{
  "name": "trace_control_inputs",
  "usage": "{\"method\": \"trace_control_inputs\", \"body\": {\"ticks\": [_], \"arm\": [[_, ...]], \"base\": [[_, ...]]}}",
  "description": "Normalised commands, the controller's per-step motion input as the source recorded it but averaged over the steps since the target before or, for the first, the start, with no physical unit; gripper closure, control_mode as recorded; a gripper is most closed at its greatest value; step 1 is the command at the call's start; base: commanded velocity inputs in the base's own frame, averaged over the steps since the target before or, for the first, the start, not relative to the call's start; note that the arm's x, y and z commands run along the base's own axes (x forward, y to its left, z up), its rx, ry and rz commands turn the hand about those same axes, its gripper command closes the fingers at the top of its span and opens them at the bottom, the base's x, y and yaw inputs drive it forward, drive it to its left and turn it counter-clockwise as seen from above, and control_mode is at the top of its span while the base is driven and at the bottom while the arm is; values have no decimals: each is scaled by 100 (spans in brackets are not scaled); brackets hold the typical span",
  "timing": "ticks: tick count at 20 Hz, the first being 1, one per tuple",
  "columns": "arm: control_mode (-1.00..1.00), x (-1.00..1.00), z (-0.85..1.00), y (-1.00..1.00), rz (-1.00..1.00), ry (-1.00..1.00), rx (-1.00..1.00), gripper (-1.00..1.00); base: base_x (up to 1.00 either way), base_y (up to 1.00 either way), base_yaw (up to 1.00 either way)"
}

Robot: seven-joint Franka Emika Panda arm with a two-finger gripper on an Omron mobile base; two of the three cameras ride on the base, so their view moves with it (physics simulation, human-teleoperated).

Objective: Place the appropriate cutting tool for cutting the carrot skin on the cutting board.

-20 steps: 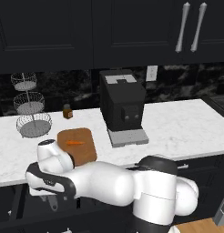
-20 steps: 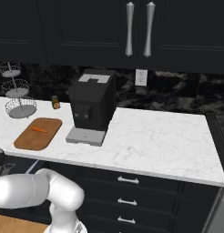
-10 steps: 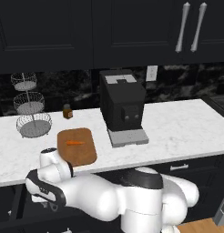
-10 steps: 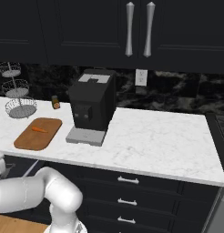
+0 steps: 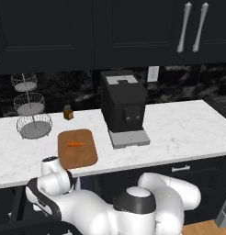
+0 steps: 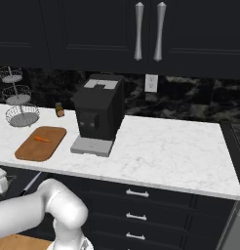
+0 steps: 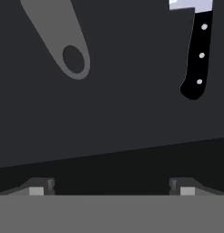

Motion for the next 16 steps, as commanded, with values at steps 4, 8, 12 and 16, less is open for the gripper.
{"method": "trace_control_inputs", "body": {"ticks": [4, 8, 12, 16], "arm": [[-100, -68, -3, 0, 1, 0, 0, -100], [-100, -91, 0, 0, 0, 0, 1, -100], [-100, -100, 20, 0, 0, 0, 0, -100], [-100, -87, 53, 0, 0, -4, 0, -100]], "base": [[0, 0, 0], [0, 0, 0], [0, 0, 0], [0, 0, 0]]}}
